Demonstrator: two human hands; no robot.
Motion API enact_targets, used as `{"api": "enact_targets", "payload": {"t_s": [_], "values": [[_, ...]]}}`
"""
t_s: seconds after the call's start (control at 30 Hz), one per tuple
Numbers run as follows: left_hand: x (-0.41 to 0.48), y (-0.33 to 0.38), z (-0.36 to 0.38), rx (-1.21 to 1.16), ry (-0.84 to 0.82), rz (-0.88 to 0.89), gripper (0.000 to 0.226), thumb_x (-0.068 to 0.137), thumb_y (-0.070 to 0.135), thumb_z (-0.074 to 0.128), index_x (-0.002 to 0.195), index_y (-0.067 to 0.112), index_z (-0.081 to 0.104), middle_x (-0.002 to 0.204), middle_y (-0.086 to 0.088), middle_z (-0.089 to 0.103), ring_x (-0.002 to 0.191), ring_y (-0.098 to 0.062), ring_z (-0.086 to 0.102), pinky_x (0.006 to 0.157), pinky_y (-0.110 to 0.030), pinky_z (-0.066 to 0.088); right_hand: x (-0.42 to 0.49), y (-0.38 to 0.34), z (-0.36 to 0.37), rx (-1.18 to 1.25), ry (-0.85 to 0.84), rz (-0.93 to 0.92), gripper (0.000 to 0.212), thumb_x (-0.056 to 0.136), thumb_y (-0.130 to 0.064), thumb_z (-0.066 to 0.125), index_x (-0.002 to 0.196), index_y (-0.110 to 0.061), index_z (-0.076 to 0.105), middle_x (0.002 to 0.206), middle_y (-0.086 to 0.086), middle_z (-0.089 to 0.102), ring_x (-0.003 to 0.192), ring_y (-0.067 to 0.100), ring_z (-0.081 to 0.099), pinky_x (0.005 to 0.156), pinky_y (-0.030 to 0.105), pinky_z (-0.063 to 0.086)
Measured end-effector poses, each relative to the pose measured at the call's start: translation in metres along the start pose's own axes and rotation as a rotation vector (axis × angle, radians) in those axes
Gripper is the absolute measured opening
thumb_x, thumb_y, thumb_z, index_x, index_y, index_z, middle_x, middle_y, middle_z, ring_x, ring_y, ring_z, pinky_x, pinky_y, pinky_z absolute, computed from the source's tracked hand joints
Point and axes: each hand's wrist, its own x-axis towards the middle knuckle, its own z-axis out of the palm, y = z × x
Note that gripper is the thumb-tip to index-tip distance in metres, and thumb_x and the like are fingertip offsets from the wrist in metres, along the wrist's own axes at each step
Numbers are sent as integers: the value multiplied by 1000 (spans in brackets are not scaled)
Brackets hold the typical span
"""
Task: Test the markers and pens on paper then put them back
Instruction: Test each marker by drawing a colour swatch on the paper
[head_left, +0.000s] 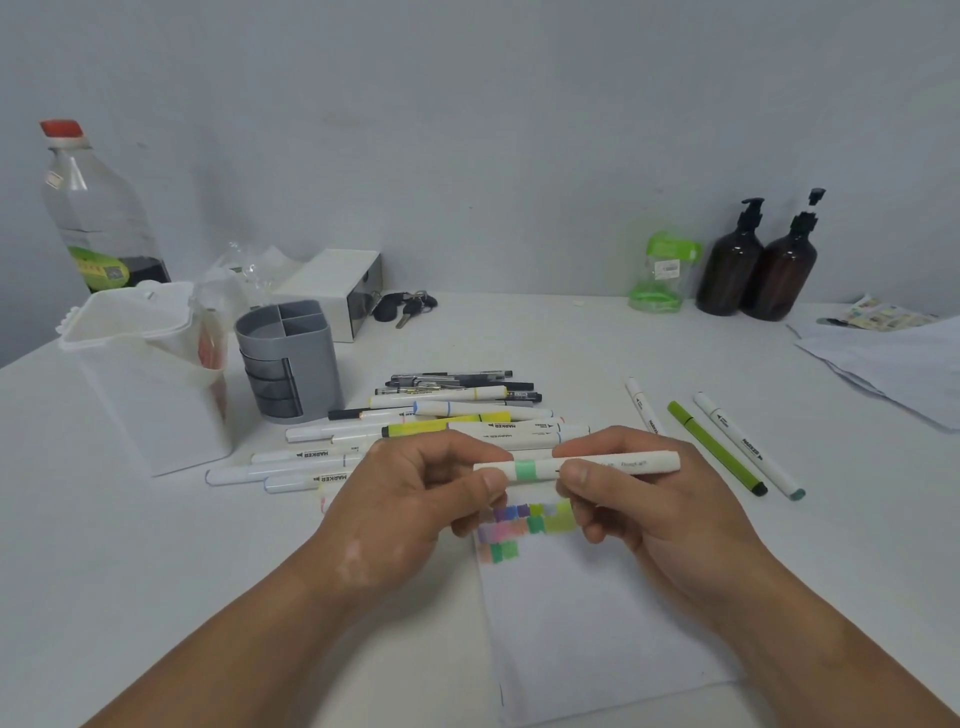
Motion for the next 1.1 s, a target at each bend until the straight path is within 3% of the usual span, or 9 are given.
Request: {"api": "enact_targets", "payload": {"t_s": [0.07,0.17,0.33,0.43,0.53,0.6,0.67,0.87,1.1], "values": [[3,-1,-3,-49,38,-16,20,76,26,73,93,19,79,70,-5,69,60,-18,53,63,-25,47,1,-4,-8,-88,31,-16,30,66,-36,80,88,-17,83,64,10,65,59,19,59,56,27,50],[5,-5,-6,-35,90,-1,27,70,35,76,95,22,78,69,-5,66,63,-19,53,69,-35,45,-1,-8,-12,-283,26,-27,5,74,-20,82,79,-22,81,63,3,68,57,11,59,58,22,49],[7,-10,-3,-58,85,18,39,66,41,76,104,31,75,74,-4,67,66,-18,59,73,-34,48,-3,-1,-2,-674,-1,-47,10,81,-18,80,79,-28,81,70,-11,74,59,-3,60,58,10,45],[7,-11,-4,-120,96,11,46,62,43,78,106,34,74,71,-5,66,67,-22,59,69,-32,49,5,-2,-22,-749,231,-37,15,81,-20,78,69,-30,77,64,-14,72,55,-3,58,54,9,41],[6,-11,-5,-76,82,15,43,63,45,75,102,28,76,66,-2,63,62,-22,54,66,-33,47,10,-5,-56,-863,499,54,17,82,-25,74,65,-30,75,62,-23,69,66,-6,62,52,9,39],[6,-12,-4,-42,61,18,41,63,47,74,99,27,77,64,-2,64,58,-22,52,65,-36,45,11,-7,-74,-910,623,122,20,82,-23,70,63,-27,74,58,-22,68,66,0,64,50,11,35],[6,-12,-3,-21,50,24,40,64,47,74,98,26,77,63,-1,64,56,-22,51,64,-37,44,13,-5,-85,-956,683,172,21,82,-22,69,61,-24,73,58,-16,68,68,8,65,54,22,42],[4,-10,-4,32,62,24,40,64,51,72,96,28,77,64,-3,67,57,-21,51,65,-37,44,17,2,-81,-1031,705,272,18,78,-22,68,61,-20,74,63,0,70,68,20,64,62,34,57],[4,-4,-5,36,89,5,20,74,36,69,91,30,78,64,-3,68,55,-17,53,60,-28,45,17,1,-72,-1133,692,252,5,80,-26,70,78,-25,75,81,-4,73,81,25,65,71,34,56]]}}
